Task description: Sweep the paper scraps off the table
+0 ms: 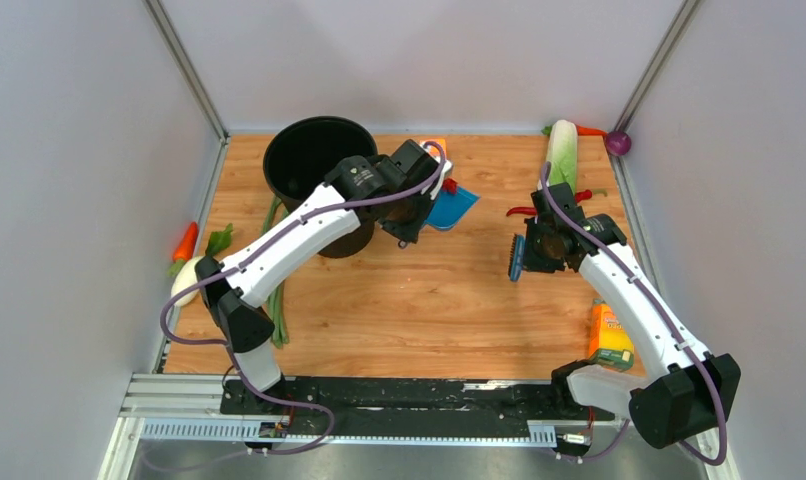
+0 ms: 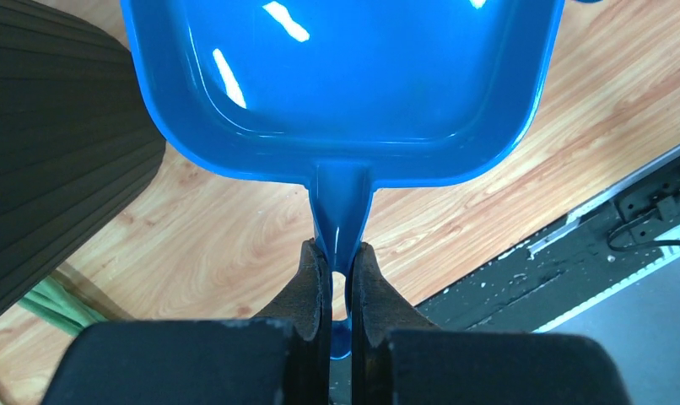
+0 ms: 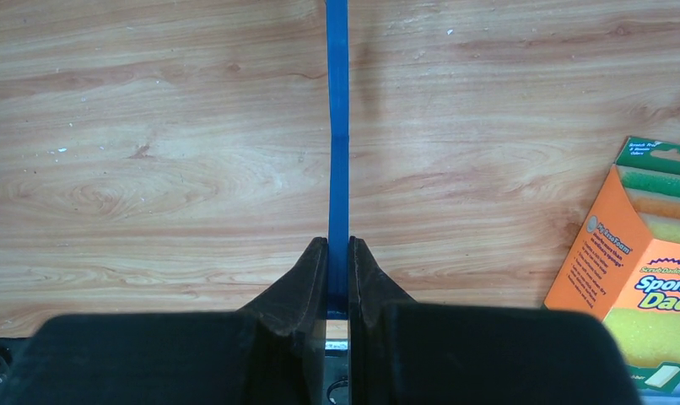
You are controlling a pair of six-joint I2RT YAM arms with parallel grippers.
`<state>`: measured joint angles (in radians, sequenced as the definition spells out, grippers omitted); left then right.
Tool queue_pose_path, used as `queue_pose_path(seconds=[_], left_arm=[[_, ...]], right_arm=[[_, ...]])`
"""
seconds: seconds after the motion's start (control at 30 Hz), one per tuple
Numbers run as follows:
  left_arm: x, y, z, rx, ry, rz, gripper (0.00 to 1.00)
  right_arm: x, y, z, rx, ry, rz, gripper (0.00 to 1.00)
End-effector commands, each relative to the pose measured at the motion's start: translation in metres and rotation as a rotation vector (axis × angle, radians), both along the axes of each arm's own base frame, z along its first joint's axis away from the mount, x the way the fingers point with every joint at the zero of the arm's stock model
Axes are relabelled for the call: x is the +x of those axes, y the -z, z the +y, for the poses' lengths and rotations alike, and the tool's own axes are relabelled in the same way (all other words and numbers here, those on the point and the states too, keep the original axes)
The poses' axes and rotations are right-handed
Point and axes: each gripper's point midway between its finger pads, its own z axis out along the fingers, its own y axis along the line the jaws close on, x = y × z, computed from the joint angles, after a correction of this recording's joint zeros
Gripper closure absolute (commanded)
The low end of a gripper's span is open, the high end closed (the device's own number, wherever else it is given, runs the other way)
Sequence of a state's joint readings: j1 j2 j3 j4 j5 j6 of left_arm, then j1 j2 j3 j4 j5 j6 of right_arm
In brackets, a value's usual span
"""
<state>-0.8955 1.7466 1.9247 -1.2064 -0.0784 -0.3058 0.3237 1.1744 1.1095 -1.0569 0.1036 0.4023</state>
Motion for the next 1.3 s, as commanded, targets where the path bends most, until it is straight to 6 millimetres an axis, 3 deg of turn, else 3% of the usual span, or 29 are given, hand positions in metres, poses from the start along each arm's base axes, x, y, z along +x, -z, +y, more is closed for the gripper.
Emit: queue_pose_path(seconds=[0.0, 0.27, 0.6, 0.93, 1.13, 1.17, 1.2, 1.23, 1.27], left_arm=[[0.0, -0.043, 0.007, -0.122, -0.033, -0.029, 1.0], [0.016, -0.068, 0.03, -0.185, -0.119, -0.05, 1.0], [0.026, -0.106, 0.058, -0.421, -0.214, -0.014, 1.0], [0.04, -0.104, 0.085, -0.684, -0.292, 0.099, 1.0], [0.046, -0.103, 0.089, -0.809, -0.307, 0.145, 1.0], [0.046, -0.109, 0.085, -0.876, -0.289, 0.16, 1.0], [0.044, -0.1, 0.087, -0.908, -0.302, 0.207, 1.0], [0.048, -0.117, 0.086, -0.983, -0.288, 0.175, 1.0], [0.048, -0.11, 0.088, -1.03, -0.329, 0.247, 1.0]], right_arm=[[0.001, -0.003, 0.003, 0.033, 0.014, -0.025, 1.0], [0.0, -0.004, 0.002, 0.029, 0.011, -0.034, 1.0], [-0.003, 0.0, 0.003, 0.04, 0.01, -0.025, 1.0], [-0.001, -0.003, 0.002, 0.035, 0.006, -0.035, 1.0], [-0.002, -0.003, 0.003, 0.04, 0.005, -0.035, 1.0], [-0.002, -0.002, 0.002, 0.04, 0.005, -0.033, 1.0], [-0.002, -0.002, 0.002, 0.039, 0.006, -0.034, 1.0], [-0.001, -0.003, 0.003, 0.041, 0.004, -0.036, 1.0], [-0.002, -0.002, 0.003, 0.04, 0.004, -0.033, 1.0]])
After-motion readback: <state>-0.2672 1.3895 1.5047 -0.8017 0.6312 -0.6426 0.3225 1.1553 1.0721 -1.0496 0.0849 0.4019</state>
